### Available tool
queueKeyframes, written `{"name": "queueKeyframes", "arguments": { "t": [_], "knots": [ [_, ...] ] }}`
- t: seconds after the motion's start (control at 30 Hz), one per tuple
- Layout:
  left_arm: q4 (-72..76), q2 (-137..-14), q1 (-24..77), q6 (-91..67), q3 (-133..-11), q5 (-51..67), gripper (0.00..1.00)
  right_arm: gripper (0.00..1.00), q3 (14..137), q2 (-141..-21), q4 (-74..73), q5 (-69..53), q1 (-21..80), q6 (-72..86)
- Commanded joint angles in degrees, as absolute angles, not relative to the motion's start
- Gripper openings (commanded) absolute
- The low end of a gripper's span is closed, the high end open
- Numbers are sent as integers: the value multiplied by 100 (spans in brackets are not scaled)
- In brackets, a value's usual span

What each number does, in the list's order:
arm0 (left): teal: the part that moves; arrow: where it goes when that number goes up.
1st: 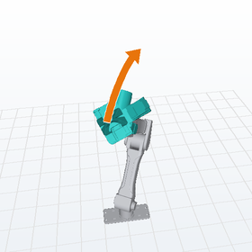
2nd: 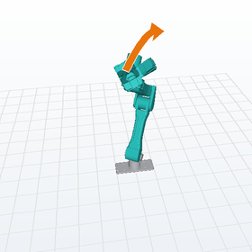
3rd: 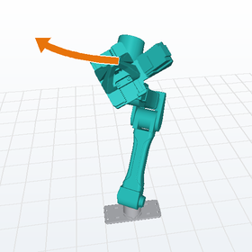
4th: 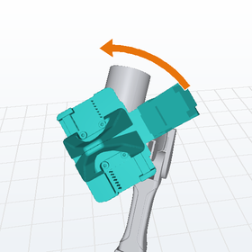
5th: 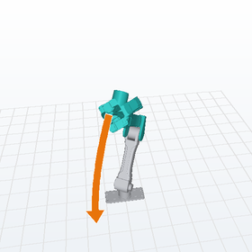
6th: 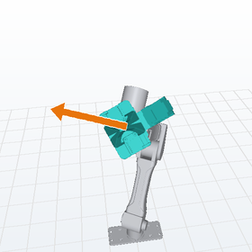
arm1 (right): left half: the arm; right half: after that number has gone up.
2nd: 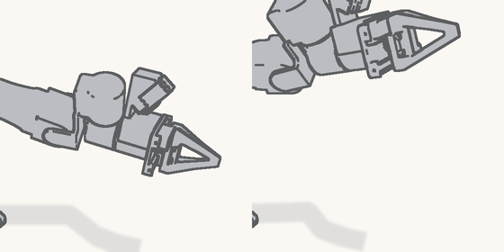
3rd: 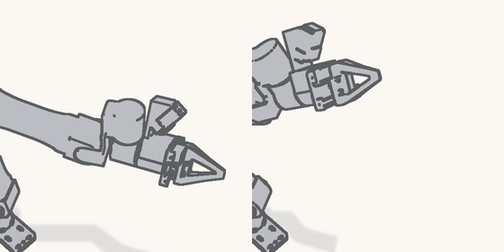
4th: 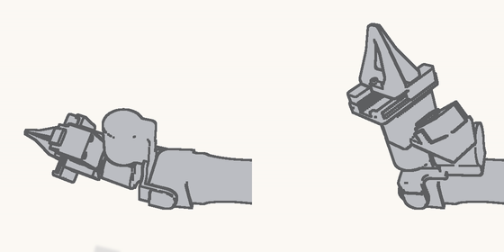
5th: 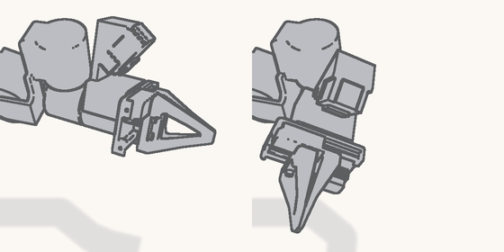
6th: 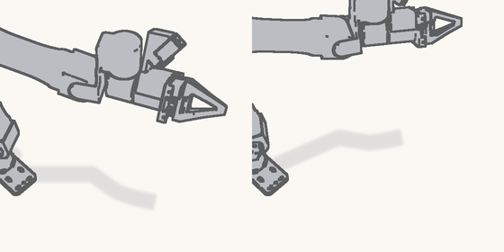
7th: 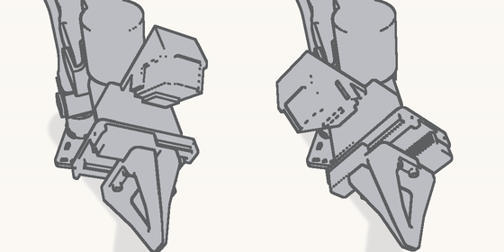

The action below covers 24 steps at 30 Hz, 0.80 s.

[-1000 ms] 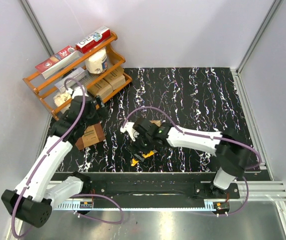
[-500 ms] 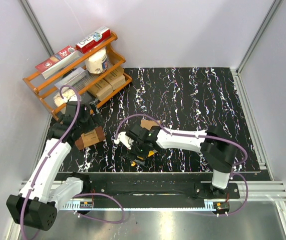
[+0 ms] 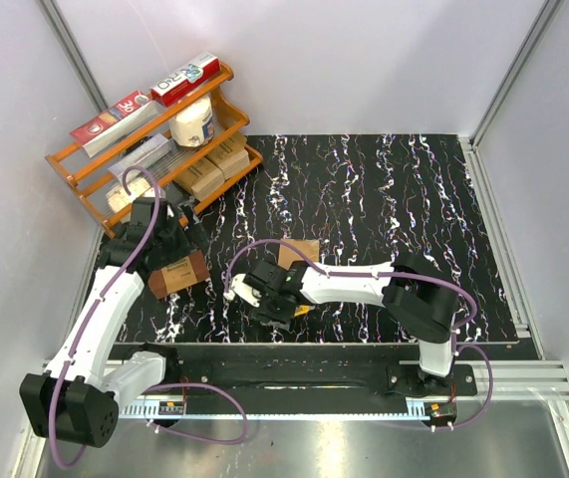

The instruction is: Unpack the express box

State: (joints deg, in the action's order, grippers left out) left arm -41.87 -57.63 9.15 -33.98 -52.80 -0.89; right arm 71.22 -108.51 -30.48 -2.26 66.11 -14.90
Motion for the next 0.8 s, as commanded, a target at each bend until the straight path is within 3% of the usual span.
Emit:
{"name": "queueKeyframes", "arguments": {
  "t": [0.0, 0.5, 0.77],
  "knots": [
    [-3911, -5774, 835, -3278, -5476, 149, 98, 54, 7137, -10934, -2751, 219, 6662, -1591],
    [-3911, -5889, 782, -3199, -5590, 255, 99, 19, 7102, -10749, -2338, 711, 6671, -1266],
    [-3929, -5880, 773, -3375, -5564, 229, 99, 17, 7171, -10170, -2039, 940, 6662, -547]
  ]
}}
